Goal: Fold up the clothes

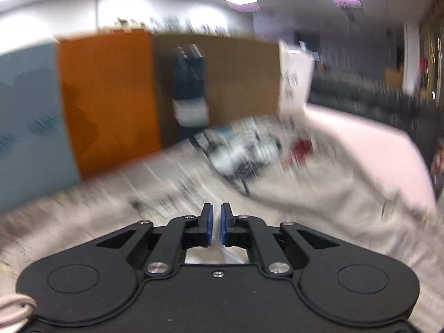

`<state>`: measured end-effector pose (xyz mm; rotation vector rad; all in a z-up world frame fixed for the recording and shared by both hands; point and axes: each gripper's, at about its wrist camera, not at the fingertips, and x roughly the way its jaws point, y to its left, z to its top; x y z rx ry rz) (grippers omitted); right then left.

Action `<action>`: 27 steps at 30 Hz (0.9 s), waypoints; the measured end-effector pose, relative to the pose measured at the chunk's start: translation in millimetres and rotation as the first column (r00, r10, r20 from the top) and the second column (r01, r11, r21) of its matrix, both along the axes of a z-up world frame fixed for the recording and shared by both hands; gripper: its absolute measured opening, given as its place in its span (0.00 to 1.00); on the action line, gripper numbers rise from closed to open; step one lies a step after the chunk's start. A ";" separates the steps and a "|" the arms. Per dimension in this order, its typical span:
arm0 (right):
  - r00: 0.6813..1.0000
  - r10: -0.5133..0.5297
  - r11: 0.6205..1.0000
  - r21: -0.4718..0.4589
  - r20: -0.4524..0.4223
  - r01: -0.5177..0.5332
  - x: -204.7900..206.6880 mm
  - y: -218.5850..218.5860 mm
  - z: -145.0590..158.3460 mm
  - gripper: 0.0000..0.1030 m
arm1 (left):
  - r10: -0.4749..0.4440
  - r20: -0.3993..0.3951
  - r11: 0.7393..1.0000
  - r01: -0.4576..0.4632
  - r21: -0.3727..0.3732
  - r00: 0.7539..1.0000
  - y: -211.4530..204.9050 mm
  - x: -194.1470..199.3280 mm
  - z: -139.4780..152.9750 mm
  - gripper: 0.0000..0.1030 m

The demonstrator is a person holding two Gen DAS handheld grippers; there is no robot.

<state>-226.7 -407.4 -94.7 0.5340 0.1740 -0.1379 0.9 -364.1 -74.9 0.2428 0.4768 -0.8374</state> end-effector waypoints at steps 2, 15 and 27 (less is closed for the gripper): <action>0.997 -0.036 0.999 0.022 -0.074 0.038 -1.0 -8.6 -14.7 0.07 | -0.018 -0.038 0.999 0.019 0.050 0.999 -18.6 -5.8 -17.2 0.10; 0.998 -0.029 0.998 -0.059 -0.064 0.025 -7.4 -9.0 0.0 0.47 | -0.053 0.079 0.990 0.063 -0.124 0.995 74.1 -46.0 50.8 0.67; 0.934 0.325 0.924 -0.163 -0.146 -0.346 65.9 87.2 31.3 0.58 | 0.209 0.225 0.976 -0.217 0.014 0.952 304.7 -78.1 30.3 0.75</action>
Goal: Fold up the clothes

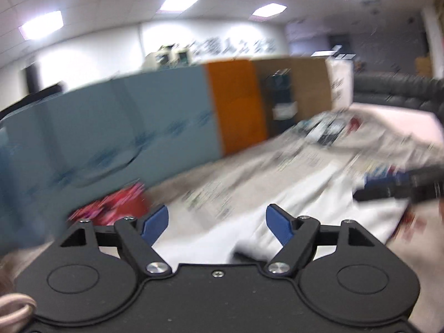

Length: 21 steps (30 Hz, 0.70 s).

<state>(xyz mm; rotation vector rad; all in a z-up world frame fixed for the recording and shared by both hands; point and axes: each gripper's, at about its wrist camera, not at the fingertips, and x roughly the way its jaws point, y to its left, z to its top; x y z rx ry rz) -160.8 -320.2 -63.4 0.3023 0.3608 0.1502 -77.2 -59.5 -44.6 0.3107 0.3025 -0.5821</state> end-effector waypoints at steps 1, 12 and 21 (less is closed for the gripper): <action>0.999 0.026 1.000 -0.015 -0.020 -0.026 8.0 10.2 0.0 0.58 | 0.012 -0.011 1.000 -0.012 0.009 1.000 11.0 -3.7 -5.0 0.75; 0.968 0.168 0.978 -0.089 -0.187 -0.187 70.8 72.7 -16.0 0.58 | -0.048 -0.012 0.986 0.049 0.157 0.999 32.8 -14.5 -36.8 0.74; 0.953 0.163 0.977 -0.095 -0.256 -0.192 101.2 80.0 -24.9 0.16 | -0.136 -0.262 0.983 0.164 0.087 0.955 8.6 19.4 -53.9 0.37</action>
